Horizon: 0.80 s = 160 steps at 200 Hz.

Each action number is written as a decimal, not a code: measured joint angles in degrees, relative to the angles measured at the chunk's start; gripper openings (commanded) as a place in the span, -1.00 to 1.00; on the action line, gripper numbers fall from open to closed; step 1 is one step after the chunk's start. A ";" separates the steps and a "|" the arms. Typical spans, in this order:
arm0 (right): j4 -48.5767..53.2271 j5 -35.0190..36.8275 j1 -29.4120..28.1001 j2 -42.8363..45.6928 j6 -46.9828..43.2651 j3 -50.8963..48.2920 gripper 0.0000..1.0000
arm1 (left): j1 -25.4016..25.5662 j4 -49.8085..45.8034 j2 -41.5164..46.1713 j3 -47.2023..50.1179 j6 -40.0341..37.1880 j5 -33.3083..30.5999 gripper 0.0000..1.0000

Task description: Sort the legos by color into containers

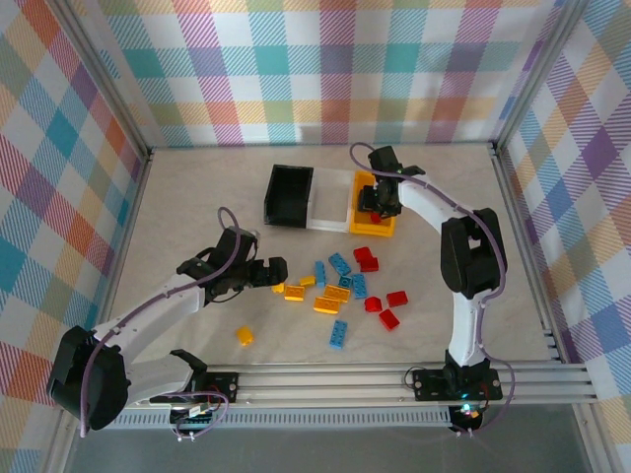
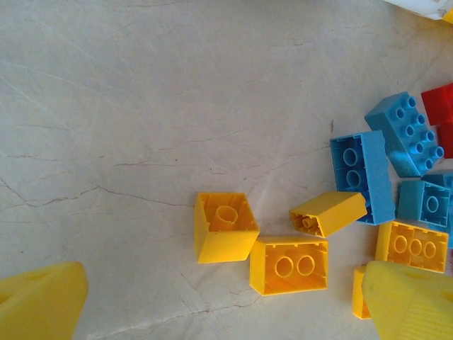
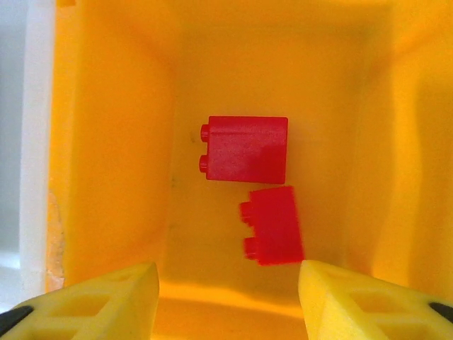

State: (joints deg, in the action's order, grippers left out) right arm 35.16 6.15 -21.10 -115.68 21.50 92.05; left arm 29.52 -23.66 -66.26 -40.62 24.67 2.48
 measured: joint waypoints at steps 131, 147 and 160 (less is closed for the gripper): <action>6.67 -1.40 -3.34 37.16 6.23 -40.17 0.32 | 5.35 3.76 -5.51 -0.02 -1.33 4.81 0.98; 7.48 -2.12 -4.28 37.83 7.74 -44.46 0.36 | 6.27 4.55 -5.81 -0.02 -1.27 5.09 0.98; 7.61 -2.36 -4.72 38.18 8.79 -46.42 0.37 | 7.10 4.98 -5.81 -0.02 -1.07 5.22 0.98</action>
State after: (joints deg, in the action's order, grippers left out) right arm 42.76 3.79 -25.82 -77.49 30.28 45.63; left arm 36.62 -18.68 -72.07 -40.64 23.59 7.70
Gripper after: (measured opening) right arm 0.681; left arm 0.990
